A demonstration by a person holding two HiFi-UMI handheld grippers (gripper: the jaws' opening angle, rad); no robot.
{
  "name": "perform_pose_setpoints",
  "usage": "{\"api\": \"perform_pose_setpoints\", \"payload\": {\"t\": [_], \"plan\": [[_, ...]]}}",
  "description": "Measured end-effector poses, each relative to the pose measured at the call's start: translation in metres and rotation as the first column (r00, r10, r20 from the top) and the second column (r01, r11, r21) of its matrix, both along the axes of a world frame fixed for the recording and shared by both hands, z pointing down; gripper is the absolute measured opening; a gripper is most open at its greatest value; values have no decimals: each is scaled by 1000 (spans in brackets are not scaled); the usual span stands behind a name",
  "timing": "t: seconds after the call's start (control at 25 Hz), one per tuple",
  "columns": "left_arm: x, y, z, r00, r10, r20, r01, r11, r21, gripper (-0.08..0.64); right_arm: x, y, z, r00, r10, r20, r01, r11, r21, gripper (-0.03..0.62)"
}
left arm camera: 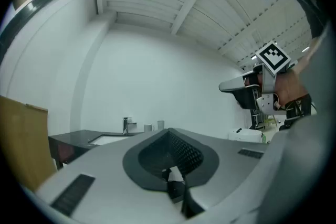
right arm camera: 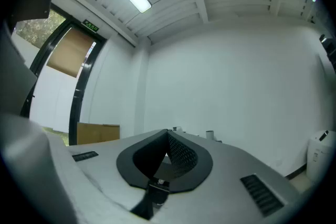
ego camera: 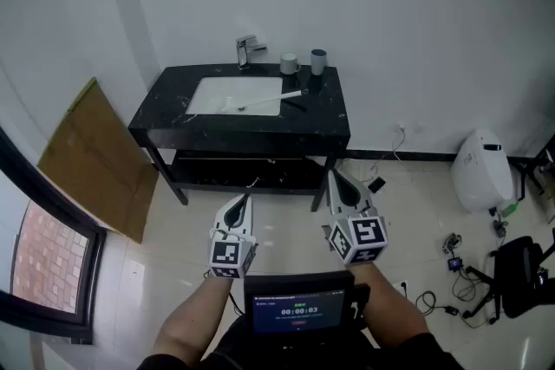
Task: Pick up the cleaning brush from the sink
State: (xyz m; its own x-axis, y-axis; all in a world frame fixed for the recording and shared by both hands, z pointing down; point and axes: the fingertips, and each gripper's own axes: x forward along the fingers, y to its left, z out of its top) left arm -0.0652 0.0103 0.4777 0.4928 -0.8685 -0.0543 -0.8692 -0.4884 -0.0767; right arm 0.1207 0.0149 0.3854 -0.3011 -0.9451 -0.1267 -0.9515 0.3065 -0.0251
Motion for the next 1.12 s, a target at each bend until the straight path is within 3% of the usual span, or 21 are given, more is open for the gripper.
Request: {"api": "perform_pose_setpoints", "payload": {"t": [0.52, 0.72, 0.84, 1.0, 1.12], "plan": [[17, -4, -11, 1000, 1, -1, -1, 1000, 8, 8, 10, -3, -7, 999, -24, -26, 25, 1000, 17, 0], [25, -4, -65, 999, -24, -33, 25, 1000, 13, 8, 24, 0, -31, 1000, -6, 11, 6, 1000, -5, 0], [27, -3, -99, 998, -47, -34, 46, 999, -24, 8, 33, 2, -52, 1000, -8, 3, 8, 1000, -20, 0], [28, 3, -129, 998, -22, -62, 18, 998, -65, 8, 43, 5, -65, 1000, -28, -14, 27, 998, -51, 0], [32, 7, -136, 999, 19, -31, -22, 997, -74, 8, 54, 5, -58, 999, -49, 5, 49, 995, -84, 0]]}}
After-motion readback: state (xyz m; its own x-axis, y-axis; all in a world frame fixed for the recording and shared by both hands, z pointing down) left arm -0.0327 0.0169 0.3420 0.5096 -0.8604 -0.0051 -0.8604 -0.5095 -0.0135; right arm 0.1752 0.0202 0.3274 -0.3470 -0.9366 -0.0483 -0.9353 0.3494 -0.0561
